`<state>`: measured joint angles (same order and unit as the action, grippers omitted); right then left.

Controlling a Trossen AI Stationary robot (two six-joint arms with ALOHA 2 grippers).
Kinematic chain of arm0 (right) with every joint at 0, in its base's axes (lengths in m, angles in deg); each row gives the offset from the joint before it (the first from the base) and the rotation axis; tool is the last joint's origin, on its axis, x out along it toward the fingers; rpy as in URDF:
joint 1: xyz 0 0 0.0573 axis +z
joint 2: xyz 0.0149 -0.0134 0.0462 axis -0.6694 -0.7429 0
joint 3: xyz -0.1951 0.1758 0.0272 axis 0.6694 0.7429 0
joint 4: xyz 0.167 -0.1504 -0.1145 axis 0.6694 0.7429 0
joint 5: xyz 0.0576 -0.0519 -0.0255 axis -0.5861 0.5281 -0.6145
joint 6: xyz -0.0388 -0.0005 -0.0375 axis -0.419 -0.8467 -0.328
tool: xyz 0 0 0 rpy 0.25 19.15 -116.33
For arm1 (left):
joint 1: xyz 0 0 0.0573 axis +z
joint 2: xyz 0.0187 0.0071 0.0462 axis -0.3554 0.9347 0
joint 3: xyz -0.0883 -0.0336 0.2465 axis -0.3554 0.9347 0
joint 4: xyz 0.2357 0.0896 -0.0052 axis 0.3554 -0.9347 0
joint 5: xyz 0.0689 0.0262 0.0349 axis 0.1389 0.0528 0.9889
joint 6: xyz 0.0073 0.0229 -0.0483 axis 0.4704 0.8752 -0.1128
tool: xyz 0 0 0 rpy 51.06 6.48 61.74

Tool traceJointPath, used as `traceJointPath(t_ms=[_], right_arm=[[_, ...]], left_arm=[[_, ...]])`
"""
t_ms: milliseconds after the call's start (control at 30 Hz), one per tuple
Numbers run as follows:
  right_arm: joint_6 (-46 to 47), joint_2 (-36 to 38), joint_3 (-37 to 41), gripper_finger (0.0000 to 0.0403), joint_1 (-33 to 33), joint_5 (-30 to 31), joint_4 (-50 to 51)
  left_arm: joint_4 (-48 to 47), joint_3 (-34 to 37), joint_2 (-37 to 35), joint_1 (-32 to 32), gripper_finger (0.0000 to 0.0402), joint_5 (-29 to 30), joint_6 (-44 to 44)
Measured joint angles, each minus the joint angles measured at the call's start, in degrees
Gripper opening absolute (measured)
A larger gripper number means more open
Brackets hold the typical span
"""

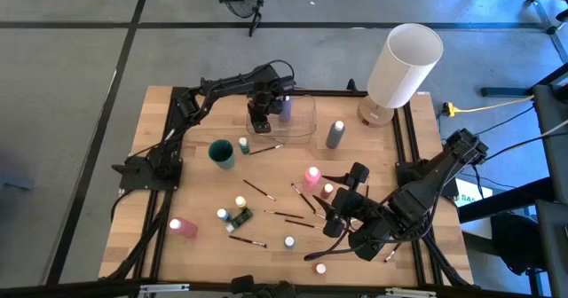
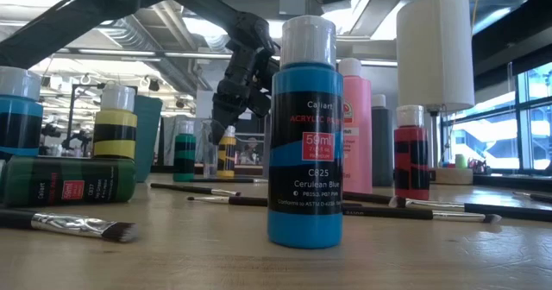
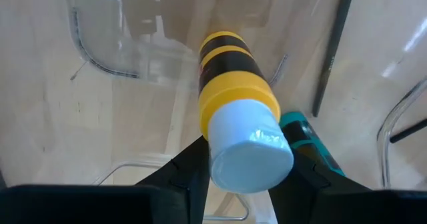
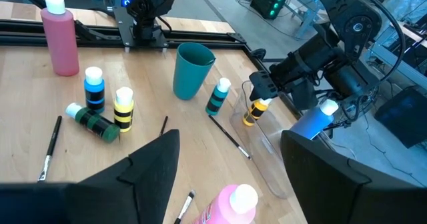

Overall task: Pick & Place Paint Supplies
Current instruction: Put the yellow paint bottle into the transparent bin

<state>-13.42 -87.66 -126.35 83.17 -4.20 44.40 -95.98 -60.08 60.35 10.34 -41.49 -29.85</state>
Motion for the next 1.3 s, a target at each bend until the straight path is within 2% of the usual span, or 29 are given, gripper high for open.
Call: traceJointPath(t_ms=[267,933,1300], right_arm=[[1.8,0.0,0.0,0.0264,0.0,0.0,1.3],[2.5,0.0,0.0,0.0263,0.0,0.0,1.9],[2.5,0.0,0.0,0.0263,0.0,0.0,1.9]], left_arm=[[-0.4,0.0,0.0,-0.4,0.0127,4.3,0.0],[-0.4,-0.1,-0.4,-1.6,0.0127,2.3,-0.4],[-0.4,-0.1,-4.4,-1.9,0.0127,0.3,-0.5]])
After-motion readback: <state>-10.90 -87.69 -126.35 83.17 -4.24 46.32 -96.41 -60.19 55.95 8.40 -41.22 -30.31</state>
